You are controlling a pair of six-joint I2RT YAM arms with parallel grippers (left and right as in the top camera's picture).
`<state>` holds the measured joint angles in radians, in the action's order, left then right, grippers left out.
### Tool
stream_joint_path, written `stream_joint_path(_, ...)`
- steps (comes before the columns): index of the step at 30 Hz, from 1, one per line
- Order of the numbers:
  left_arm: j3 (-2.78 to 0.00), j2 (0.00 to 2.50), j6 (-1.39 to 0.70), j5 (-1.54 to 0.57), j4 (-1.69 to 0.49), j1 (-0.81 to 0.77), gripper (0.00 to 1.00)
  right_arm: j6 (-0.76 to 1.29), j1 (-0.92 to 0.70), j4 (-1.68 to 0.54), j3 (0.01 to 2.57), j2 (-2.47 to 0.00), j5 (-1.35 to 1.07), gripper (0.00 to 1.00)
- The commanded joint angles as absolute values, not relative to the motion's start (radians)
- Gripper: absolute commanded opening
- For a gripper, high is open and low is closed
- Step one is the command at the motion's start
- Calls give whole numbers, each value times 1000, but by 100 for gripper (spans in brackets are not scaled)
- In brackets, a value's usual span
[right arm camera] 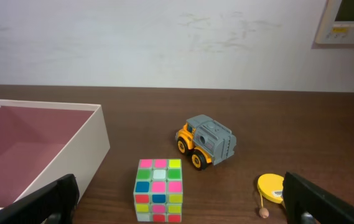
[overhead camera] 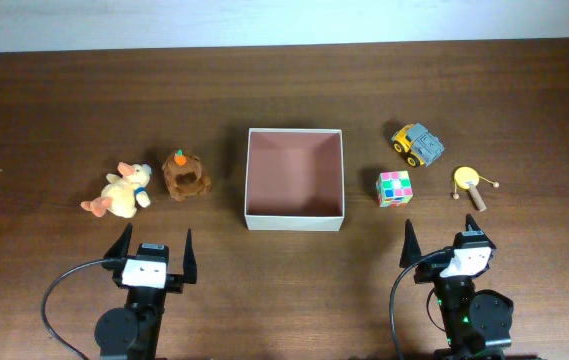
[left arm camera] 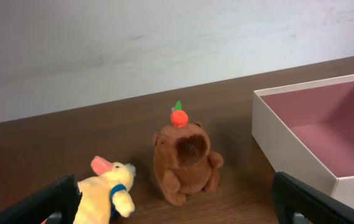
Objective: Pack container
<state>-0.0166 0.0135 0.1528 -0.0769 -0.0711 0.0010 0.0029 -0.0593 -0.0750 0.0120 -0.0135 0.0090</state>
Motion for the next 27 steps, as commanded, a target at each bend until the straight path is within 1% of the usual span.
stream_joint_path(1, -9, 6, 144, -65, -73, -4, 99, 4, -53, -80, 6, -3, 4, 99)
stream_joint_path(14, -9, 6, 144, -65, -73, -4, 99, 9, -52, -71, 6, -3, 37, 99)
stream_joint_path(20, -9, 6, 144, -65, -73, -4, 99, 130, -52, -53, 7, -3, 27, 99)
stream_joint_path(27, -9, 6, 144, -65, -73, -4, 99, 136, -52, -66, 16, -3, -27, 99)
